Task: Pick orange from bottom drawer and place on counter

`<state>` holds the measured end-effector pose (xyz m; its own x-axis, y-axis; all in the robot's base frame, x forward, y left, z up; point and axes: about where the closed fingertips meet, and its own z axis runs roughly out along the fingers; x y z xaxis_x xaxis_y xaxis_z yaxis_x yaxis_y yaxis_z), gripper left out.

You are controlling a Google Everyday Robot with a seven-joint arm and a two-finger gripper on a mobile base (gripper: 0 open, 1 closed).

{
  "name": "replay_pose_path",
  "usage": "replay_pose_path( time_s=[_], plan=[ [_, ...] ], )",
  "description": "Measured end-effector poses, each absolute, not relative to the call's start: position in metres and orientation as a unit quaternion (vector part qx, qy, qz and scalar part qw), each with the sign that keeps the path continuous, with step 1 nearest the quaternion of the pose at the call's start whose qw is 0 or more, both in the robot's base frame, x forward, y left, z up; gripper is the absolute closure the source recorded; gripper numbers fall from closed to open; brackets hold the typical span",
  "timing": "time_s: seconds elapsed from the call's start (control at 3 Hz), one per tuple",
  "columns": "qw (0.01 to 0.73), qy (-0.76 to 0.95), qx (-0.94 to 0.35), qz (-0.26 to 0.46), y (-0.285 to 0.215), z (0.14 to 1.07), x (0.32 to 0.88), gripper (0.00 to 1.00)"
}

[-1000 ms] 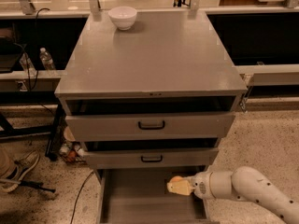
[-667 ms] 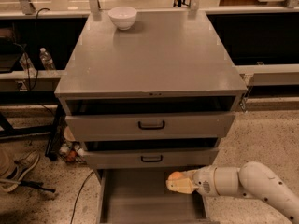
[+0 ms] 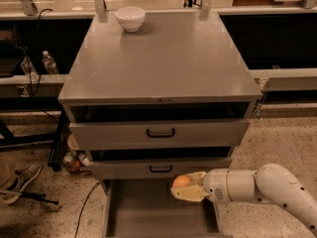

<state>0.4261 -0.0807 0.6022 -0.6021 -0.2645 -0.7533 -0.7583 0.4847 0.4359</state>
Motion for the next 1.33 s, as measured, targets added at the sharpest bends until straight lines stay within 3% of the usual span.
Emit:
replay_pose_path(
  time_s=[0.33,1.0,1.33],
  plan=[
    [0.332,0.791,-0.330,0.394,-0.079,0.619,0.427,1.00],
    [0.459,0.727,-0.387,0.333,-0.095,0.748,0.433,1.00],
    [0.459,0.727,-0.387,0.333,-0.095,0.748,0.433,1.00]
  ],
)
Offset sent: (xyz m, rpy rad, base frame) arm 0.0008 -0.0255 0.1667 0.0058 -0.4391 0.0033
